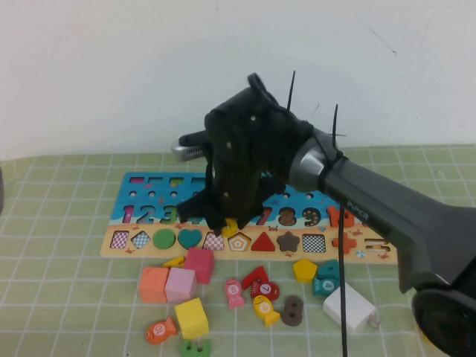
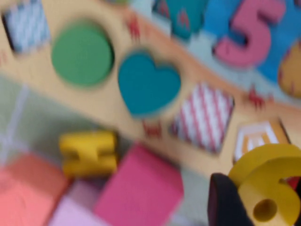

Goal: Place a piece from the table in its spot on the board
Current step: Place the "number 6" into the hole of the number 6

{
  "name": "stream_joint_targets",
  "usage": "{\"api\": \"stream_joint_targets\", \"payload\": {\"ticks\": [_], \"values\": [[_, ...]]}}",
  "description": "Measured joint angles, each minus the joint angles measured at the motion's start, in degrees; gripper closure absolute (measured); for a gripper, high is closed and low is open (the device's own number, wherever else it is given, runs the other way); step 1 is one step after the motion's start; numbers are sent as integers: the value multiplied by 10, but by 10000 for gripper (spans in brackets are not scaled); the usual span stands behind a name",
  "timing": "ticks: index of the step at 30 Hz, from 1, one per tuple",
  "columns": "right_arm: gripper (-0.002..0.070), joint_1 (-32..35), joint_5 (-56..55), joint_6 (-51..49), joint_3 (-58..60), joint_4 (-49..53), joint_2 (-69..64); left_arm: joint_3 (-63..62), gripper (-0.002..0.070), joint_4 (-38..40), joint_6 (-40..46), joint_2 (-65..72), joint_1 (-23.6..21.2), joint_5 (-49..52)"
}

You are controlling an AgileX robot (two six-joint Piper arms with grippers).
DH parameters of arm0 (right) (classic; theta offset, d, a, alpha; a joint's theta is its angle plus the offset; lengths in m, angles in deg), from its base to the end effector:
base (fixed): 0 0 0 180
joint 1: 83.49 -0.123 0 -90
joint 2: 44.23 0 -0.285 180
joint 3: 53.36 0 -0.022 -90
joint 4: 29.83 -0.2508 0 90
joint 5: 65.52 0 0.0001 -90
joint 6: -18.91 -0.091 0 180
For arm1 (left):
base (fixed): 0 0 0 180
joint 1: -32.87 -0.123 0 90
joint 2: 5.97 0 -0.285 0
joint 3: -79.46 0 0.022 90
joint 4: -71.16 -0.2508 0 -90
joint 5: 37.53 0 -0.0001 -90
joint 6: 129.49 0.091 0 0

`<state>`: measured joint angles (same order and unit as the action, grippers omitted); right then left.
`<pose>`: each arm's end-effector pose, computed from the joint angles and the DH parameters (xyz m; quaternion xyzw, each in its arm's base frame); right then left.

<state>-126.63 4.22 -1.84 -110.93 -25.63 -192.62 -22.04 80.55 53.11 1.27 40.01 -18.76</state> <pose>0.3866 0.3537 0.2052 -0.1978 0.9649 0.0587 0.1622 0.0528 -0.0114 0.1770 0.0219 0.7891 -0.0924 0.6069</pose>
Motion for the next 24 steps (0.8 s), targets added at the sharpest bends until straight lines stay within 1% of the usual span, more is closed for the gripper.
{"api": "stream_joint_targets", "payload": {"ticks": [3, 6, 12, 24], "values": [[400, 23, 4, -1, -58, -35, -34, 0, 676, 0, 0, 0, 0, 0], [400, 45, 5, -2, -88, -63, -60, 0, 676, 0, 0, 0, 0, 0], [400, 68, 9, -2, -97, -62, -74, 0, 676, 0, 0, 0, 0, 0], [400, 69, 7, 21, -101, -62, -75, 0, 676, 0, 0, 0, 0, 0]]}}
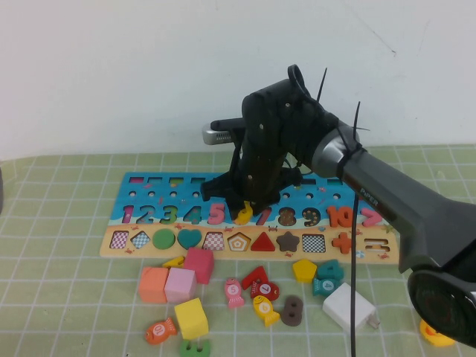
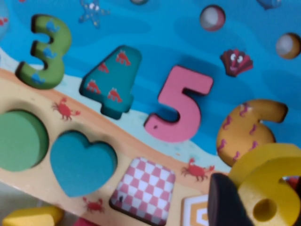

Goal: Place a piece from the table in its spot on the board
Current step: Place the "number 6" into the hole of the number 6

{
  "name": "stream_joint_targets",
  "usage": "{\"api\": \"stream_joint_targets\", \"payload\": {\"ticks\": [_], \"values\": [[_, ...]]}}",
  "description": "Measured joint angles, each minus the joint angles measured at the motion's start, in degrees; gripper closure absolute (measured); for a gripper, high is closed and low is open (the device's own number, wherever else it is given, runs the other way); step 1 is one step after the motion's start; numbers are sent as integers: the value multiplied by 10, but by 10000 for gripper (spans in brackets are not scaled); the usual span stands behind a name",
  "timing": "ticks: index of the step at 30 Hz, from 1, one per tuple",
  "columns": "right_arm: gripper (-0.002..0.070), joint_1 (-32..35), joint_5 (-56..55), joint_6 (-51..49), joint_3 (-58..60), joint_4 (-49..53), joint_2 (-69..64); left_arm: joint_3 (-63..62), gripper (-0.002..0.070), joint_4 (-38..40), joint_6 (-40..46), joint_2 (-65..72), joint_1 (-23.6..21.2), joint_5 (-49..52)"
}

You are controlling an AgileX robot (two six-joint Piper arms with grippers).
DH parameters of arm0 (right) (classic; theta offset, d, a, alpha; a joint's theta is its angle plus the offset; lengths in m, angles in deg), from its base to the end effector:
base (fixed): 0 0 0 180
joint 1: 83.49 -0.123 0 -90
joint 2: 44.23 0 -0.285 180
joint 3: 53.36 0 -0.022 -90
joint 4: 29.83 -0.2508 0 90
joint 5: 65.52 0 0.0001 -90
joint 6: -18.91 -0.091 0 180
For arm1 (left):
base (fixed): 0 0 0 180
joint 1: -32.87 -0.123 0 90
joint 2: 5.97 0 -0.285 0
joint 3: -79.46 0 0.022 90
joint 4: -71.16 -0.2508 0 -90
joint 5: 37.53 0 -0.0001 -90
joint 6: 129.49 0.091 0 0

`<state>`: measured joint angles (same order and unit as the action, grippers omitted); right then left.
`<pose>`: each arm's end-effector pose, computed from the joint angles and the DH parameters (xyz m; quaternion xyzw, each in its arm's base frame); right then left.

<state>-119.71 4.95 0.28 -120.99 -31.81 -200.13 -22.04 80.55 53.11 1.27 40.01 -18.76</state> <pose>0.4364 0.3233 0.1841 -0.1476 0.9715 0.1001 0.1558 0.0528 -0.0114 0.1770 0.0219 0.7891 -0.0924 0.6069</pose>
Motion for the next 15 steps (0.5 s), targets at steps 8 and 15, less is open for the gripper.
{"api": "stream_joint_targets", "payload": {"ticks": [8, 15], "values": [[400, 0, -37, 1, 0, 0, -1, 0, 676, 0, 0, 0, 0, 0], [400, 0, -39, 1, 0, 0, -20, 0, 676, 0, 0, 0, 0, 0]]}}
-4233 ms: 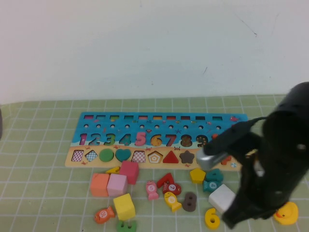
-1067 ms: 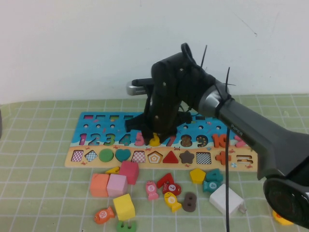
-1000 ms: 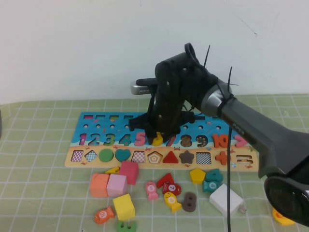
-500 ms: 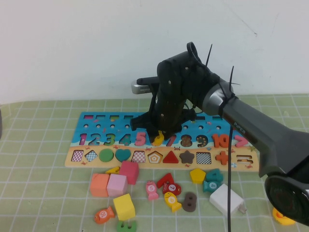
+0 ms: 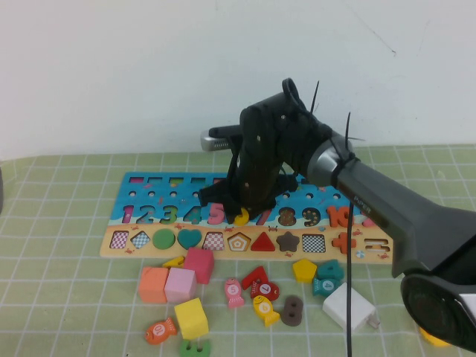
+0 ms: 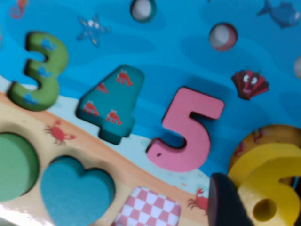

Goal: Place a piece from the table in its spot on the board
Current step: Place the "number 6" into the hole of the number 6

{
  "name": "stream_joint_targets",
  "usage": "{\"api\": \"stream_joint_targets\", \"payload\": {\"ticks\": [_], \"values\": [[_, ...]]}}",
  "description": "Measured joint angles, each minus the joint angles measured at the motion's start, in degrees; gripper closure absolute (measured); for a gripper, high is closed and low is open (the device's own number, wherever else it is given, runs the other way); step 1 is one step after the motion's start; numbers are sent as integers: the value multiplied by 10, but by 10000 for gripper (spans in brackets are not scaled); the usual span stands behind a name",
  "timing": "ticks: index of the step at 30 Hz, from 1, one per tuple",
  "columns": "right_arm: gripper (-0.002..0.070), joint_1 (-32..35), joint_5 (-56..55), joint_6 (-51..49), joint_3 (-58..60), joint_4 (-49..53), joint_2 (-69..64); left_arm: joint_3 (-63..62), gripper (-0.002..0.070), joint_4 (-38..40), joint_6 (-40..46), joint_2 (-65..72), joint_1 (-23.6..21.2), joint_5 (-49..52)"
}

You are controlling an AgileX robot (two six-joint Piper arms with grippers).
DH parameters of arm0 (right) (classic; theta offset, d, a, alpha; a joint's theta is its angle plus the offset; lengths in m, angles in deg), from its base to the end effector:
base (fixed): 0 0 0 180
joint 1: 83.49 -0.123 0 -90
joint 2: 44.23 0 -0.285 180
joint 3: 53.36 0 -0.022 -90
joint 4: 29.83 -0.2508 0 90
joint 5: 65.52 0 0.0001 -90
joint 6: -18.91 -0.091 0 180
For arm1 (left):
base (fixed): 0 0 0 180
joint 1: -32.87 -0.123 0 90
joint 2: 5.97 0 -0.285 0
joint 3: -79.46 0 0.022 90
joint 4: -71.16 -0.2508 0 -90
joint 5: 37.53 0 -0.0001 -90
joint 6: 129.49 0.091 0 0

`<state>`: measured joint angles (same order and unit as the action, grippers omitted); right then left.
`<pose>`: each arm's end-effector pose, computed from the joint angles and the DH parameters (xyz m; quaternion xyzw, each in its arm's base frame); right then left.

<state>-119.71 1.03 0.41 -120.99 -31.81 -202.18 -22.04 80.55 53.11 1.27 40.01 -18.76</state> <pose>0.4426 0.3277 0.1669 -0.1474 0.9684 0.1071 0.1703 0.0528 -0.0114 0.1770 0.0219 0.7891 -0.0924 0.6069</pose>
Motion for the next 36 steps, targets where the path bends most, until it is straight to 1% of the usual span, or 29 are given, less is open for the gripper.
{"api": "stream_joint_targets", "payload": {"ticks": [24, 27, 32, 36], "values": [[388, 0, -15, -25, 0, 11, -6, 0, 676, 0, 0, 0, 0, 0], [364, 0, -15, -25, 0, 11, -6, 0, 676, 0, 0, 0, 0, 0], [289, 0, -15, -25, 0, 11, -6, 0, 676, 0, 0, 0, 0, 0], [273, 0, -15, -25, 0, 11, -6, 0, 676, 0, 0, 0, 0, 0]]}}
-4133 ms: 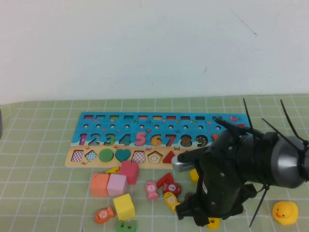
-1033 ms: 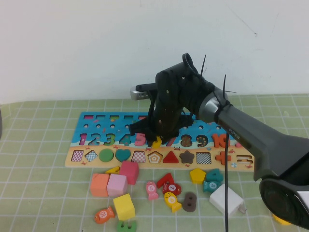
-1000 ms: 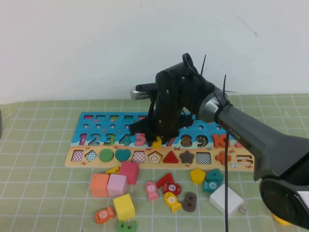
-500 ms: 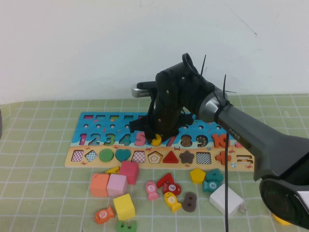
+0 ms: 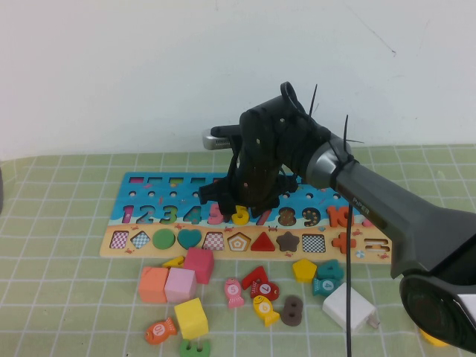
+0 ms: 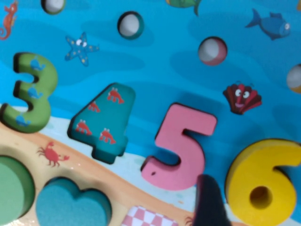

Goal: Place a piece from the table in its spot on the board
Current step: Place the "number 6" into the hole of the number 6

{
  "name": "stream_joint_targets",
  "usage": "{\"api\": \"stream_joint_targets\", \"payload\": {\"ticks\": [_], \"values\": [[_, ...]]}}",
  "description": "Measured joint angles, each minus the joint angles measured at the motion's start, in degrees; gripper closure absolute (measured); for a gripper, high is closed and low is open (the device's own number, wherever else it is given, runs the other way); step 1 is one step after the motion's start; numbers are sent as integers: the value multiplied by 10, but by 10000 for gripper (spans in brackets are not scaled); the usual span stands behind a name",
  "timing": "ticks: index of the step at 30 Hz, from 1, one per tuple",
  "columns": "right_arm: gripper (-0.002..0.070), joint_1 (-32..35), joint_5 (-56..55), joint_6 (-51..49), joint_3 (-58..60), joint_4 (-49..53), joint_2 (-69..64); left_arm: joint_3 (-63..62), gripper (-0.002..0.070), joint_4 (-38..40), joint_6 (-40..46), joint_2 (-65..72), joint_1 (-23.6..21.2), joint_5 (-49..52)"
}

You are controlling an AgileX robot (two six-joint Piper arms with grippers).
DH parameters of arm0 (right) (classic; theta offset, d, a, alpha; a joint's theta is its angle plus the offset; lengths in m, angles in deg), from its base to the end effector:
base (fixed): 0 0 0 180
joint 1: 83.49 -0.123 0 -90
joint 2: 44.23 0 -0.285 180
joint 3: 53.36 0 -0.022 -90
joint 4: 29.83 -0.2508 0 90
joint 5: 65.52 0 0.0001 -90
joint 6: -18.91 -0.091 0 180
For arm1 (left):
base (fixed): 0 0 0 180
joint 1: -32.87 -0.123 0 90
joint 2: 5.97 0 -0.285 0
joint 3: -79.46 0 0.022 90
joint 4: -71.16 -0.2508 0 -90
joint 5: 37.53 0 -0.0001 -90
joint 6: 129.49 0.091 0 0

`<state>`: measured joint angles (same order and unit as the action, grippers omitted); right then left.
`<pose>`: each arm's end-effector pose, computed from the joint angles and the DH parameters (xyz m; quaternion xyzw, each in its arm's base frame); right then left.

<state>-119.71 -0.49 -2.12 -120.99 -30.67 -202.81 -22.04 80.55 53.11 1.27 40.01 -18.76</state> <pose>0.4457 0.3280 0.1618 -0.1276 0.9697 0.1060 0.1792 0.0528 -0.0114 0.1770 0.0219 0.7891 -0.0924 0.6069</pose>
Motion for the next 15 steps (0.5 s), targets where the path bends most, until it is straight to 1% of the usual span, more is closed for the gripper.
{"api": "stream_joint_targets", "payload": {"ticks": [5, 8, 10, 11, 13, 15], "values": [[273, 0, 0, 0, 0, 0, 1, 0, 676, 0, 0, 0, 0, 0], [298, 0, 0, 0, 0, 0, 10, 0, 676, 0, 0, 0, 0, 0], [353, 0, -2, 6, -1, 0, 19, 0, 676, 0, 0, 0, 0, 0], [393, 0, -2, 13, -6, 0, 22, 0, 676, 0, 0, 0, 0, 0], [481, 0, -6, 22, -14, 0, 25, 0, 676, 0, 0, 0, 0, 0], [584, 0, -12, 27, -17, 0, 28, 0, 676, 0, 0, 0, 0, 0]]}}
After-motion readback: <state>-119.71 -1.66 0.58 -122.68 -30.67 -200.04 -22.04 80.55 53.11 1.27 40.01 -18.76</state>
